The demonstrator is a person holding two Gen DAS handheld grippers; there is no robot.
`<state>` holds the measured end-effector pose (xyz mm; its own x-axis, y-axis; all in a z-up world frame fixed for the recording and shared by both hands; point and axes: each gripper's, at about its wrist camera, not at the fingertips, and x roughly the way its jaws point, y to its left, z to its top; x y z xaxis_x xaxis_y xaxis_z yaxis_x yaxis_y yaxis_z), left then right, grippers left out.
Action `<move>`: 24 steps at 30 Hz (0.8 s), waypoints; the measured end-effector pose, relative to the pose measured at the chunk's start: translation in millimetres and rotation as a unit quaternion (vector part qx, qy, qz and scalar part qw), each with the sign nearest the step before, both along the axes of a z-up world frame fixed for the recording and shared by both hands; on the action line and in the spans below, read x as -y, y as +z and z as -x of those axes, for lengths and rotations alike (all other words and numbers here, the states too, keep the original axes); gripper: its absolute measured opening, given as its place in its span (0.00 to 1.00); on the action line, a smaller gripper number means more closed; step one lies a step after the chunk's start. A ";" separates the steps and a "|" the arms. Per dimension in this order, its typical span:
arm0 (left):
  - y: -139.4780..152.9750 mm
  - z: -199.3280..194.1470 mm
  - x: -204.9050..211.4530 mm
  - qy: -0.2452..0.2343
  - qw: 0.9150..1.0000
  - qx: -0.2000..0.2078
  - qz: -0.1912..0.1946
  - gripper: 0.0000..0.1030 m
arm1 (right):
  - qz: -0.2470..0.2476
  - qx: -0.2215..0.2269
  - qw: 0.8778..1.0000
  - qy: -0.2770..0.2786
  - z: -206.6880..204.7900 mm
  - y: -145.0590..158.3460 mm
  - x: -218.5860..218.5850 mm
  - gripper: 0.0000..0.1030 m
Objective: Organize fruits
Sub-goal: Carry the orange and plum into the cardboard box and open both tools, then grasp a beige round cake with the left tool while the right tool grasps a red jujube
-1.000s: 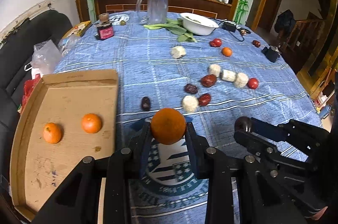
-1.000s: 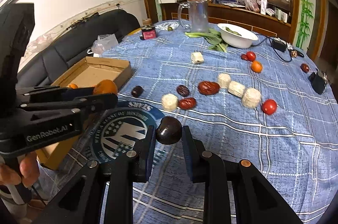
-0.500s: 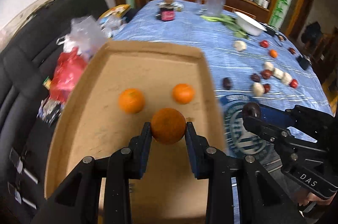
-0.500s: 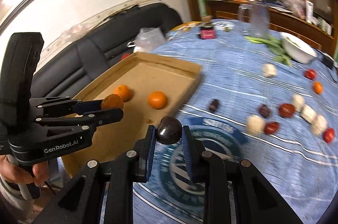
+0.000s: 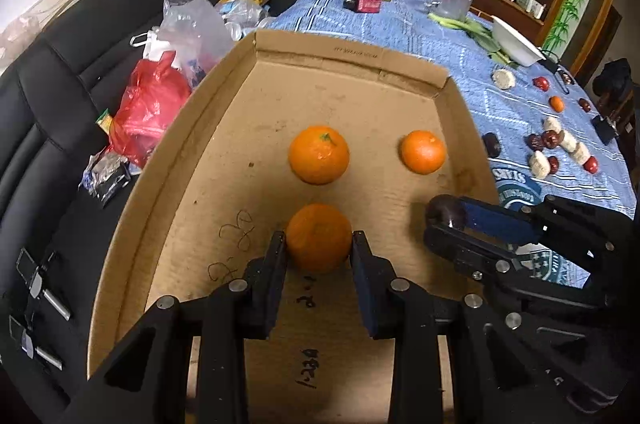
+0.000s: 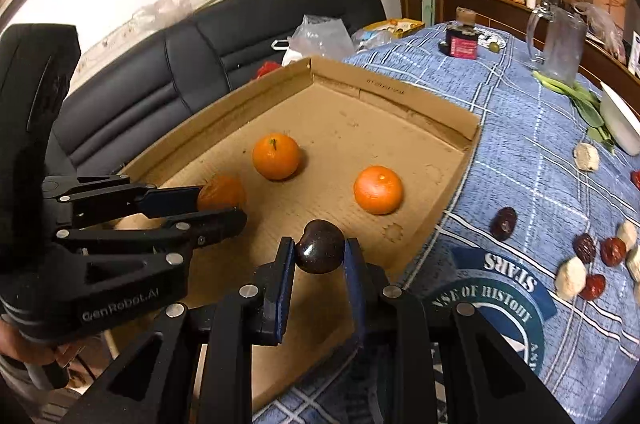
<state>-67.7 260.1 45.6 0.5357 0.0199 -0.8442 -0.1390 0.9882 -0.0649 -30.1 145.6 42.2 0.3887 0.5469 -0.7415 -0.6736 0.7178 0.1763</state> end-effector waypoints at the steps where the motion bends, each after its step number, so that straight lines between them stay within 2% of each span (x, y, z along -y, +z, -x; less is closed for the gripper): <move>1: -0.9 0.5 -0.2 0.002 1.000 0.003 -0.001 0.31 | 0.003 -0.002 1.000 0.000 -1.2 -3.0 -1.5 0.27; 6: -1.2 -2.8 1.9 0.017 0.999 0.011 -0.034 0.36 | 0.006 0.010 1.000 -0.003 -1.2 -6.8 -6.4 0.27; 8: -2.0 -3.5 -3.2 0.034 0.999 0.009 -0.033 0.51 | 0.002 0.005 1.000 -0.005 -4.6 -7.8 -5.6 0.27; 9: -2.1 -3.4 -6.4 0.041 0.999 0.007 -0.026 0.54 | -0.002 0.001 1.000 -0.005 -5.7 -7.6 -3.6 0.27; 11: -0.7 -2.1 -10.3 0.051 0.999 0.010 -0.014 0.68 | -0.020 -0.009 1.000 -0.007 -7.1 -5.8 2.3 0.29; 14: 3.4 -2.3 -11.4 0.062 0.998 0.017 -0.017 0.82 | -0.049 -0.028 0.998 -0.012 -9.3 -3.4 13.8 0.37; 15: 5.4 -1.6 -10.0 0.063 0.998 0.022 -0.015 0.82 | -0.059 -0.030 0.998 -0.014 -9.0 -1.4 18.0 0.38; 18: 11.6 -1.3 -1.5 0.064 0.997 0.030 -0.027 0.83 | -0.071 -0.026 0.997 -0.015 -2.0 7.2 28.0 0.50; 21: 22.6 -0.7 13.4 0.053 0.997 0.049 -0.029 0.84 | -0.089 -0.012 0.995 -0.032 4.8 16.7 50.4 0.56; 24: 33.1 -2.9 31.5 0.046 0.996 0.069 -0.036 0.86 | -0.108 -0.024 0.992 -0.052 5.6 19.6 77.0 0.59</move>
<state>-64.8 228.6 78.8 0.6396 0.1316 -0.7573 -0.2232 0.9746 -0.0192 -35.7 68.6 61.9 0.4186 0.6543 -0.6298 -0.5854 0.7246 0.3636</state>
